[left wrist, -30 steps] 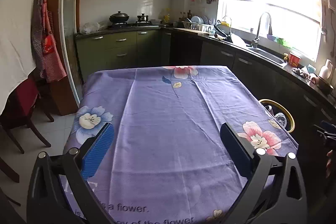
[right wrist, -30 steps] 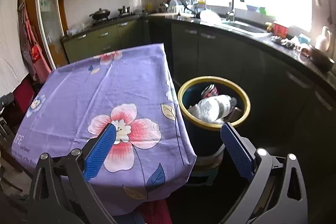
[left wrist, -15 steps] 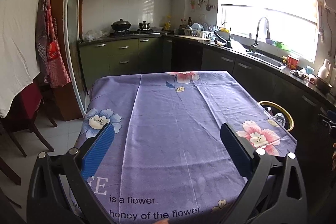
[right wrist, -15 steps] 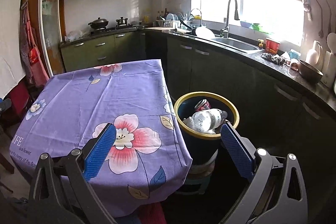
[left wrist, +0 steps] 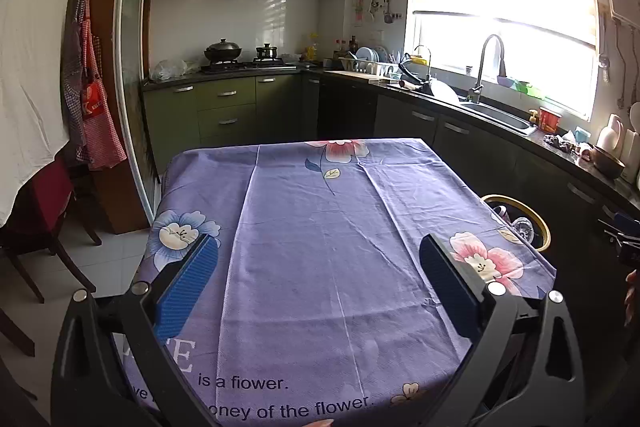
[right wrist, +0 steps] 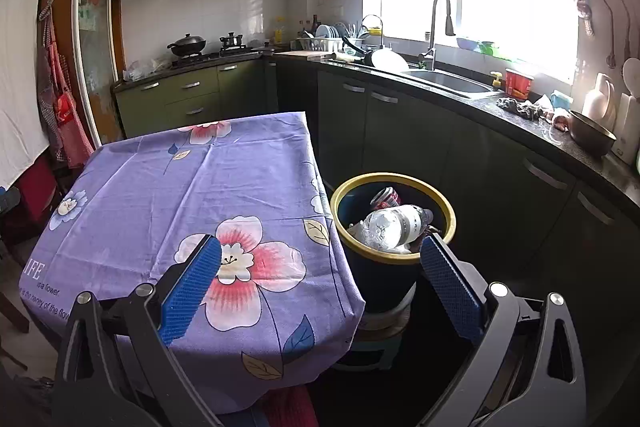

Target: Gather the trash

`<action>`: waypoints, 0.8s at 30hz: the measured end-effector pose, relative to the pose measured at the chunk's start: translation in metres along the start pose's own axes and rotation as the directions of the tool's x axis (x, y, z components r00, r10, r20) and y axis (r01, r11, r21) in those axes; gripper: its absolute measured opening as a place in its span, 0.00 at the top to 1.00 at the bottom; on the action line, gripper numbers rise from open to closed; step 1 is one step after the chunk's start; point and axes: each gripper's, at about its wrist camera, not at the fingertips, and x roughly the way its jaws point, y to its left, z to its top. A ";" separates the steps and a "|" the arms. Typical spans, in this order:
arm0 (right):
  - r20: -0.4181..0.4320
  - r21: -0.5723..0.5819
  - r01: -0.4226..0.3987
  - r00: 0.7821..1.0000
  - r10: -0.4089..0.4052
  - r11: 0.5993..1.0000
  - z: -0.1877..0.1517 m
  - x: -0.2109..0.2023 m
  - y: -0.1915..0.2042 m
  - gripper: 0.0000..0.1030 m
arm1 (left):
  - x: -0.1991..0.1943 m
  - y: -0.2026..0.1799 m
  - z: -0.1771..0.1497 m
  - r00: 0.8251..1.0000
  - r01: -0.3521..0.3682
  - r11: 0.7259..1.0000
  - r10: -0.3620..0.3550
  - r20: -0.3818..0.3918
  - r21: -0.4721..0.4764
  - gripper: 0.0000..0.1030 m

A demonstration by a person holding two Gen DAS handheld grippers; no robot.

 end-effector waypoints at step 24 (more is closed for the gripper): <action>0.001 0.000 -0.001 1.000 0.001 1.000 0.000 0.001 0.001 0.05 | -0.004 -0.006 0.002 1.000 0.020 1.000 -0.020 -0.001 0.006 0.07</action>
